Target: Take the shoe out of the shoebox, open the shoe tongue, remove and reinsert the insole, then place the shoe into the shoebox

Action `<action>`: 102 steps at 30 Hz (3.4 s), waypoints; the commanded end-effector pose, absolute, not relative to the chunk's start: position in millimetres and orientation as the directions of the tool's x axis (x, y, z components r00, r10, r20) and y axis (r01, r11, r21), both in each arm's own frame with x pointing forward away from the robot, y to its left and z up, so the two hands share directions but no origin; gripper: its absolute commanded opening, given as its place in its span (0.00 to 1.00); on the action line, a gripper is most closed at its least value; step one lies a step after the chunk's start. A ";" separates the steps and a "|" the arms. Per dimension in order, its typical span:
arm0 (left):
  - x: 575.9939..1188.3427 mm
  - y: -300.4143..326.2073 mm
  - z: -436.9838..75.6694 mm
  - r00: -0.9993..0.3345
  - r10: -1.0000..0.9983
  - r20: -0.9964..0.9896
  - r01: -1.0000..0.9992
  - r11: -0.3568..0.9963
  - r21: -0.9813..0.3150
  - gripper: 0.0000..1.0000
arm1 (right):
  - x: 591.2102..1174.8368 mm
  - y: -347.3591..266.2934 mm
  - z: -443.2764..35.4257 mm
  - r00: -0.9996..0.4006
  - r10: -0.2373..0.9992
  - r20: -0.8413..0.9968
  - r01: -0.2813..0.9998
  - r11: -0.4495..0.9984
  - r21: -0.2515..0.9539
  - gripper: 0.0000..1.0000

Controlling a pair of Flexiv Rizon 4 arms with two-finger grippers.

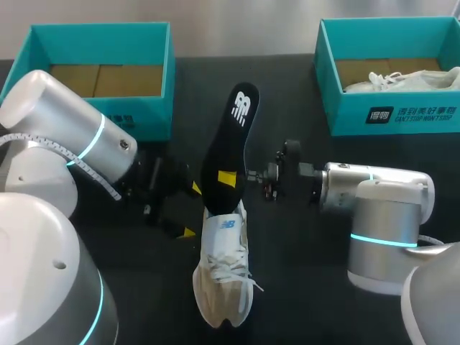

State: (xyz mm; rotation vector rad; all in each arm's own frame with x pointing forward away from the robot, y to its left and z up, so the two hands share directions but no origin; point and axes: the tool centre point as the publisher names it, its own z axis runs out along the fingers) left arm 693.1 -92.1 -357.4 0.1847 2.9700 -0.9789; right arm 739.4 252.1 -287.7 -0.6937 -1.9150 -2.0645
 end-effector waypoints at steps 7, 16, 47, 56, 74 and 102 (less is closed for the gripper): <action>692.6 -91.9 -357.6 -0.993 0.109 -0.046 0.115 0.798 -0.591 1.00 | 737.5 254.4 -296.0 -0.841 0.172 0.513 0.506 -0.083 0.858 0.00; 692.6 -91.9 -357.6 -0.993 0.109 -0.046 0.115 0.798 -0.591 1.00 | 732.1 250.4 -302.1 -0.843 0.188 0.503 0.504 -0.047 0.862 0.00; 692.6 -91.9 -357.6 -0.993 0.109 -0.046 0.115 0.798 -0.591 1.00 | 704.0 243.4 -340.6 -0.778 0.146 0.611 0.619 0.007 0.786 0.00; 692.6 -91.9 -357.6 -0.993 0.109 -0.046 0.115 0.798 -0.591 1.00 | 689.4 242.8 -351.5 -0.733 0.122 0.669 0.677 0.037 0.735 0.00; 692.6 -91.9 -357.6 -0.993 0.109 -0.046 0.115 0.798 -0.591 1.00 | 672.9 249.2 -363.0 -0.689 0.101 0.718 0.725 0.054 0.687 0.00; 692.6 -91.9 -357.6 -0.993 0.109 -0.046 0.115 0.798 -0.591 1.00 | 685.9 256.0 -334.4 -0.763 0.057 0.644 0.646 0.093 0.758 0.28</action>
